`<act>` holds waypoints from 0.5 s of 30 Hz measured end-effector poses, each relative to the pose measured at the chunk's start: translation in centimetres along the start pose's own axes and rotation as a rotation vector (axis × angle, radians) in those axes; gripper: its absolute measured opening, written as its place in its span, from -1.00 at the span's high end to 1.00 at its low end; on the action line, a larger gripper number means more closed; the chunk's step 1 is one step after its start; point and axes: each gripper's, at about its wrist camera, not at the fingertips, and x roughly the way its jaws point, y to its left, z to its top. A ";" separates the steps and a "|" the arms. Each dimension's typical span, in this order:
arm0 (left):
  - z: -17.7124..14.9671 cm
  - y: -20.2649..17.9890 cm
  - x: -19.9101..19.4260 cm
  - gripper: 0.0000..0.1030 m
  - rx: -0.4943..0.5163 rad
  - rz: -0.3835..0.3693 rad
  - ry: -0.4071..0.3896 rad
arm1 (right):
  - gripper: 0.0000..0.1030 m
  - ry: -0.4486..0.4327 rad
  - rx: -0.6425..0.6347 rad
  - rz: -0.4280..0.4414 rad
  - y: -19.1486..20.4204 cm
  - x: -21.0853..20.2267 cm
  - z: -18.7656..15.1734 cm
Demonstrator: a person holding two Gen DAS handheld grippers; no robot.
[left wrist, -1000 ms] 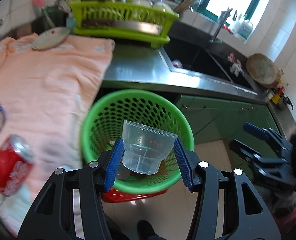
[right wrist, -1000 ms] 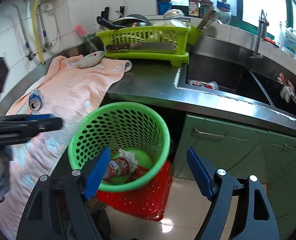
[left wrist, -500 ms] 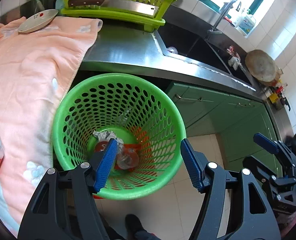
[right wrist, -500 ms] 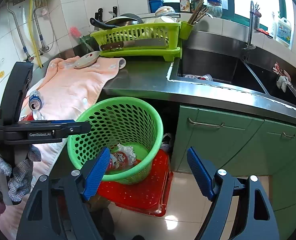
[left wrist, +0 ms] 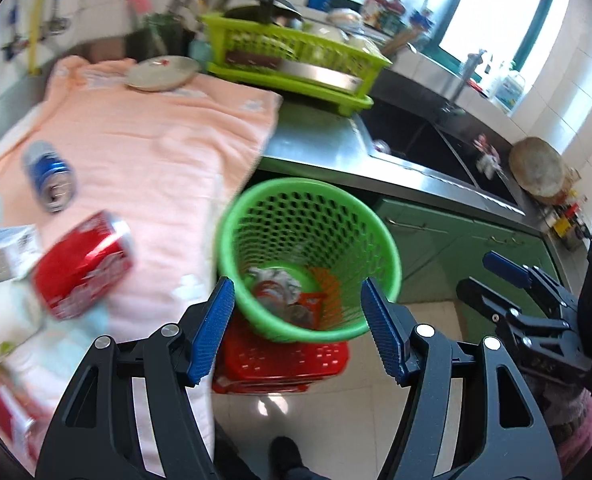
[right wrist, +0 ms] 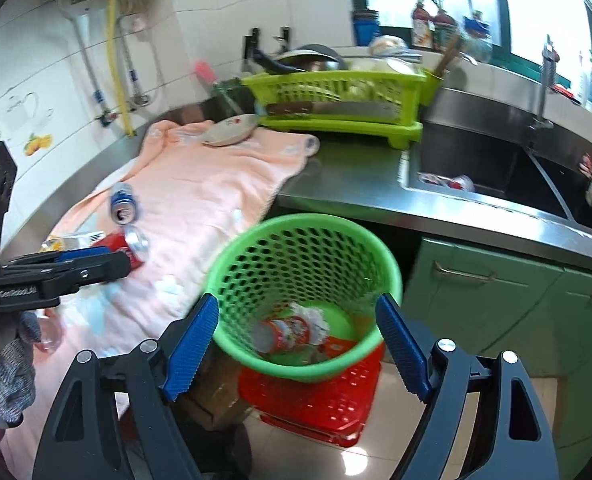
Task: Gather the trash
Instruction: 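Grasp the juice bottle with the left gripper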
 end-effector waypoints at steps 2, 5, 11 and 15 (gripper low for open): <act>-0.6 1.6 -1.8 -0.27 -0.028 0.039 -0.016 | -0.52 -0.004 -0.019 0.031 1.7 0.2 0.2; -1.5 4.0 -4.2 -0.27 -0.082 0.111 -0.038 | -0.52 -0.001 -0.047 0.068 3.9 0.7 0.3; -3.7 10.0 -8.7 -0.34 -0.266 0.347 -0.077 | -0.52 0.007 -0.097 0.142 7.6 1.6 0.6; -5.4 14.5 -10.8 -0.43 -0.431 0.472 -0.089 | -0.52 0.014 -0.126 0.186 9.8 2.1 0.5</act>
